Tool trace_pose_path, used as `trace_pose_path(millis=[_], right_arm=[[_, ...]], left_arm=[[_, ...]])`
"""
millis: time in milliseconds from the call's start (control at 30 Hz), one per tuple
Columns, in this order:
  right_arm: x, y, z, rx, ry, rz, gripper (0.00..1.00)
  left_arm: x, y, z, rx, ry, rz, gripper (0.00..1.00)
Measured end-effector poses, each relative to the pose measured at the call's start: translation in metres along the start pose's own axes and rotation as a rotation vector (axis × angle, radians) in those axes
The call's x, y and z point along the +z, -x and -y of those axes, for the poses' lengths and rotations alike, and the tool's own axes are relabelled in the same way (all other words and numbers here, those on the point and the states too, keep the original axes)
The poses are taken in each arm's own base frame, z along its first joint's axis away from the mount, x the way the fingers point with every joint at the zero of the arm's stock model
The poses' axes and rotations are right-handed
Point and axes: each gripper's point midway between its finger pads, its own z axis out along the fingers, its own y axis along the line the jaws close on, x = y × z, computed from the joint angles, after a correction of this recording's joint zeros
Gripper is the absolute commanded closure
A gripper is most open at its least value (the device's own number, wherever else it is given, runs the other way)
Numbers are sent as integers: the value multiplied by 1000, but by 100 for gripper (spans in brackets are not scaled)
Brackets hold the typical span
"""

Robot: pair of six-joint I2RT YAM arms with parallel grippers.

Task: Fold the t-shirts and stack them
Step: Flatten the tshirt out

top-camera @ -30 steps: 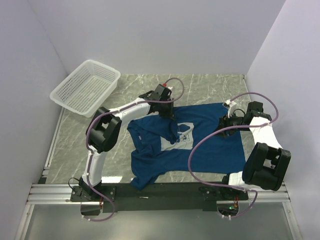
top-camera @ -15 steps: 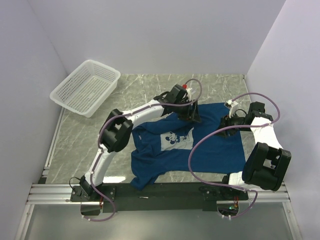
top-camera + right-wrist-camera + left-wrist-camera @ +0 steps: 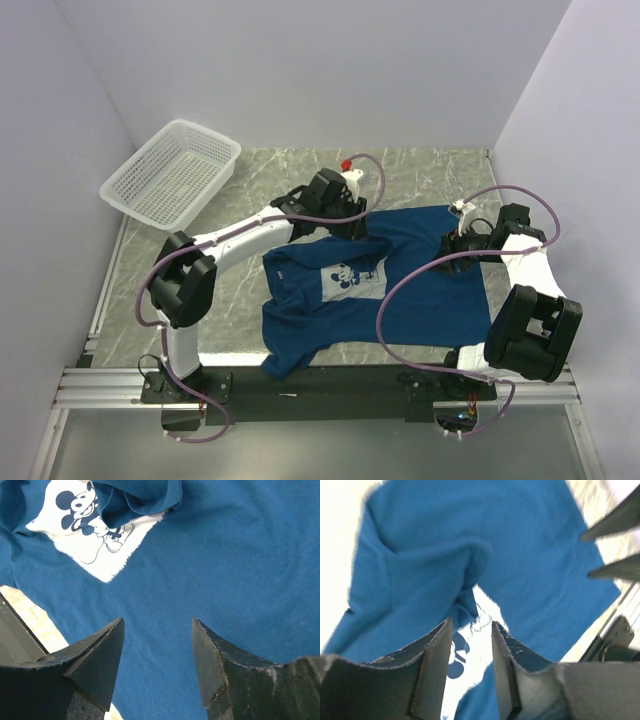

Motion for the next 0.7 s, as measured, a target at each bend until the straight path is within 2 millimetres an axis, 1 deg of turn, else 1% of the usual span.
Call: trace_pose_path(millis=[133, 167, 333, 400, 467, 533, 700], right_arm=[[0, 0, 0, -2, 0, 0, 37], [0, 0, 0, -2, 0, 0, 37], [0, 0, 0, -2, 0, 0, 37], [0, 0, 0, -1, 0, 0, 37], [0, 0, 0, -1, 0, 0, 37], [0, 0, 0, -1, 0, 0, 37], [0, 0, 0, 0, -1, 0, 37]], left_arm=[[17, -33, 1, 15, -14, -86, 57], [22, -42, 2, 15, -12, -109, 54], [42, -79, 0, 23, 6, -202, 49], [49, -91, -1, 26, 20, -235, 49], [57, -99, -3, 33, 41, -254, 48], [64, -102, -4, 42, 61, -262, 48], [73, -99, -8, 58, 114, -254, 48]])
